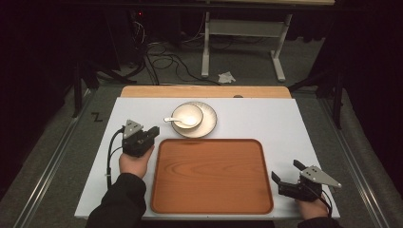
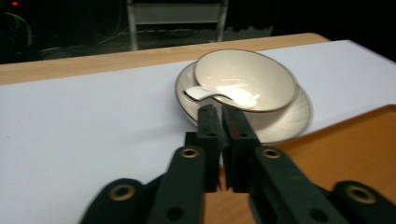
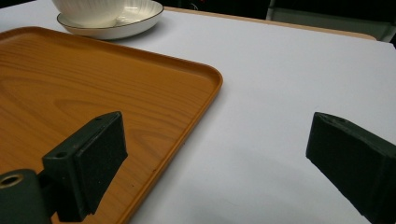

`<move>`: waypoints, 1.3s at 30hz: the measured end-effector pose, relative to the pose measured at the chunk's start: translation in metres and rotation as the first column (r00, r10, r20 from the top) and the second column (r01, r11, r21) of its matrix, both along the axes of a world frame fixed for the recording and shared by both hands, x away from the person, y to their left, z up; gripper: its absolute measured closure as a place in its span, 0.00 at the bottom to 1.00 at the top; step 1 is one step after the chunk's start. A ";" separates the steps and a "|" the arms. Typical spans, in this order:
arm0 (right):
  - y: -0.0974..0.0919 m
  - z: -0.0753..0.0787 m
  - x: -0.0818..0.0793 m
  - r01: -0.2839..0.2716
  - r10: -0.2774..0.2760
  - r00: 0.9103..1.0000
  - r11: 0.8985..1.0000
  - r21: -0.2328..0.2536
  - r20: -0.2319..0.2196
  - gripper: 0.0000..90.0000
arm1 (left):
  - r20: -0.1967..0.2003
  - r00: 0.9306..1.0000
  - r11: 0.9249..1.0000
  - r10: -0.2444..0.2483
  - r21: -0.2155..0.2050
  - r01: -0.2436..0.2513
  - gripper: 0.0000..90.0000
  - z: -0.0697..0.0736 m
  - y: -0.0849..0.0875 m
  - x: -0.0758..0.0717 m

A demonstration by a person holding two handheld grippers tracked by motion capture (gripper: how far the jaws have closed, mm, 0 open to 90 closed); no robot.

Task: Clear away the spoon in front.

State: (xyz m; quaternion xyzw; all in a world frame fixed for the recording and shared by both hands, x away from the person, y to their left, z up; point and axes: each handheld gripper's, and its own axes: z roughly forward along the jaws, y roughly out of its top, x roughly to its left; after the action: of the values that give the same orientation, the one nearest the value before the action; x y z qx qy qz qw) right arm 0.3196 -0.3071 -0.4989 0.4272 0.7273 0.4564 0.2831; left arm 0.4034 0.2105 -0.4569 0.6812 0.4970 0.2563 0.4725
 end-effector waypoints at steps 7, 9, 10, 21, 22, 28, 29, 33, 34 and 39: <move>0.002 0.000 0.001 -0.003 0.003 1.000 1.000 0.004 0.002 0.06 | -0.043 0.997 0.998 0.059 0.036 -0.057 1.00 -0.004 -0.006 0.036; 0.002 0.000 0.001 -0.008 0.008 1.000 1.000 0.006 -0.001 0.06 | -0.046 0.994 0.994 0.097 0.051 -0.094 1.00 -0.004 -0.008 0.045; 0.003 0.000 0.001 -0.012 0.012 1.000 1.000 0.005 -0.002 0.06 | -0.047 0.993 0.993 0.104 0.057 -0.101 1.00 -0.004 -0.009 0.049; 0.004 -0.001 0.000 -0.017 0.018 1.000 1.000 0.015 -0.014 0.07 | -0.082 0.991 0.994 0.101 0.060 -0.097 1.00 -0.010 -0.015 0.075; 0.004 -0.001 0.000 -0.016 0.016 1.000 1.000 0.016 -0.015 0.07 | -0.090 0.992 0.995 0.093 0.050 -0.088 1.00 -0.011 -0.015 0.075; 0.005 -0.001 0.000 -0.023 0.023 1.000 1.000 0.016 -0.012 0.07 | -0.109 0.993 0.998 0.045 0.051 -0.040 1.00 -0.013 -0.017 0.074; 0.005 -0.001 0.000 -0.022 0.022 1.000 1.000 0.015 -0.012 0.07 | -0.111 0.993 0.998 0.036 0.060 -0.030 1.00 -0.012 -0.018 0.072; 0.005 -0.001 0.000 -0.017 0.017 1.000 1.000 0.018 -0.014 0.07 | -0.110 0.994 0.997 0.007 0.073 0.001 1.00 -0.010 -0.024 0.065; 0.005 -0.001 0.000 -0.015 0.016 1.000 1.000 0.018 -0.015 0.07 | -0.112 0.994 0.997 0.002 0.077 0.006 1.00 -0.009 -0.025 0.064; 0.005 0.000 -0.001 -0.015 0.016 1.000 1.000 0.022 -0.013 0.07 | -0.122 0.992 0.997 -0.021 0.075 0.031 1.00 -0.006 -0.033 0.058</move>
State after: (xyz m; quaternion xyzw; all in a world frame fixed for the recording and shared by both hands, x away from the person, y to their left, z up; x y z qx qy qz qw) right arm 0.3191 -0.3019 -0.4990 0.4276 0.7273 0.4639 0.2701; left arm 0.4612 0.1772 -0.4630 0.7195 0.5056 0.2273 0.4184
